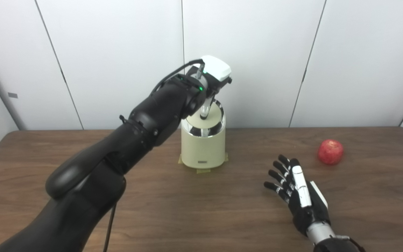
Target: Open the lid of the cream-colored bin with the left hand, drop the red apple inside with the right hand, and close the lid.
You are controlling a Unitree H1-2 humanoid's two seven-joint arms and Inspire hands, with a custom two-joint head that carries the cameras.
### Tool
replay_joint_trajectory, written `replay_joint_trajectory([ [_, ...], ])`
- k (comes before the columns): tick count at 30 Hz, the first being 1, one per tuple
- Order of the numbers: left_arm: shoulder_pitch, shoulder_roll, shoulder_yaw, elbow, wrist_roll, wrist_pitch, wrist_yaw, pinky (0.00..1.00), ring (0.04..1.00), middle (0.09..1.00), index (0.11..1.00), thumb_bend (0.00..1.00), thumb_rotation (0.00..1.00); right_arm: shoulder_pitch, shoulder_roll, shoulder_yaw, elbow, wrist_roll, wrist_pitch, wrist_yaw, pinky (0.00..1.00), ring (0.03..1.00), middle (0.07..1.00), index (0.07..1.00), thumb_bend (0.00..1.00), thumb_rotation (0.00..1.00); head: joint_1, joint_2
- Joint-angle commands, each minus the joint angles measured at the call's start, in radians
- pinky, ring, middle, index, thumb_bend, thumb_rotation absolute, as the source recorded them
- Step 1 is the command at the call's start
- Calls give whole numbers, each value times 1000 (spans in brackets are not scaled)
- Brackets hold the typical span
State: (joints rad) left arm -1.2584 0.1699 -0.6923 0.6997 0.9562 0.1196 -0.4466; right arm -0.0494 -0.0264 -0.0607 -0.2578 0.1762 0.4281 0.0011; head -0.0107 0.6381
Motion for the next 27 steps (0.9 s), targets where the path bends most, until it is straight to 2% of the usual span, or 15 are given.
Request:
replay_joint_trajectory([
  [1, -97, 28, 47, -48, -19, 28, -24, 1000, 1000, 979, 929, 968, 116, -29, -3, -2, -39, 10, -8, 11, 751, 898, 940, 959, 480, 933, -1, 0],
  [4, -132, 51, 85, -77, -32, 50, -66, 1000, 983, 961, 921, 957, 130, -31, -1, -2, -42, 8, 2, 6, 743, 891, 936, 949, 473, 922, -2, 0],
  [6, -146, 73, 131, -125, -54, 81, -102, 978, 984, 967, 902, 957, 123, -33, 0, -1, -48, 6, 13, 4, 738, 890, 934, 946, 466, 921, -2, 1],
  [8, -156, 94, 154, -163, -60, 105, -141, 908, 987, 987, 892, 945, 117, -34, -1, 1, -51, 2, 17, 3, 731, 890, 934, 944, 458, 921, -1, 0],
  [10, -163, 114, 168, -186, -67, 122, -177, 750, 930, 944, 898, 947, 142, -35, -4, 1, -48, -3, 17, 4, 729, 887, 932, 944, 460, 925, -2, 0],
  [11, -163, 122, 178, -192, -77, 128, -189, 725, 923, 939, 905, 941, 133, -35, -4, 1, -49, -3, 19, 4, 729, 887, 932, 945, 462, 925, -3, 1],
  [15, -146, 145, 214, -231, -121, 156, -239, 722, 910, 932, 888, 925, 103, -36, -5, -3, -52, 3, 25, 7, 738, 894, 938, 953, 460, 928, -4, 6],
  [16, -139, 151, 220, -246, -134, 162, -256, 770, 930, 942, 885, 907, 105, -36, -6, -3, -52, 3, 24, 8, 740, 895, 938, 952, 462, 918, -4, 6],
  [18, -113, 150, 258, -272, -192, 211, -303, 809, 942, 945, 885, 876, 121, -36, -10, 1, -56, 1, 30, 7, 743, 896, 934, 949, 478, 891, -8, 6],
  [20, -83, 146, 290, -302, -224, 250, -300, 801, 941, 941, 875, 839, 137, -35, -17, 10, -61, -5, 35, 11, 742, 894, 929, 947, 501, 864, -9, 5],
  [22, -25, 141, 328, -355, -243, 271, -236, 745, 894, 906, 851, 786, 244, -34, -21, 16, -66, -3, 38, 8, 744, 892, 931, 949, 514, 862, -12, 6],
  [23, 10, 136, 352, -384, -254, 275, -199, 696, 841, 865, 841, 719, 375, -33, -24, 19, -69, -3, 39, 6, 746, 890, 929, 947, 520, 850, -13, 8],
  [24, 45, 119, 396, -408, -283, 299, -163, 692, 825, 854, 838, 629, 497, -32, -26, 21, -70, -2, 40, 3, 746, 888, 928, 946, 524, 845, -13, 8],
  [26, 107, 90, 477, -440, -347, 324, -105, 794, 879, 895, 849, 492, 786, -29, -33, 27, -73, -1, 41, 3, 746, 885, 928, 944, 524, 839, -13, 8],
  [27, 137, 74, 519, -454, -375, 336, -76, 858, 912, 918, 864, 466, 891, -28, -35, 28, -73, 3, 41, 0, 754, 891, 933, 950, 516, 851, -14, 8],
])
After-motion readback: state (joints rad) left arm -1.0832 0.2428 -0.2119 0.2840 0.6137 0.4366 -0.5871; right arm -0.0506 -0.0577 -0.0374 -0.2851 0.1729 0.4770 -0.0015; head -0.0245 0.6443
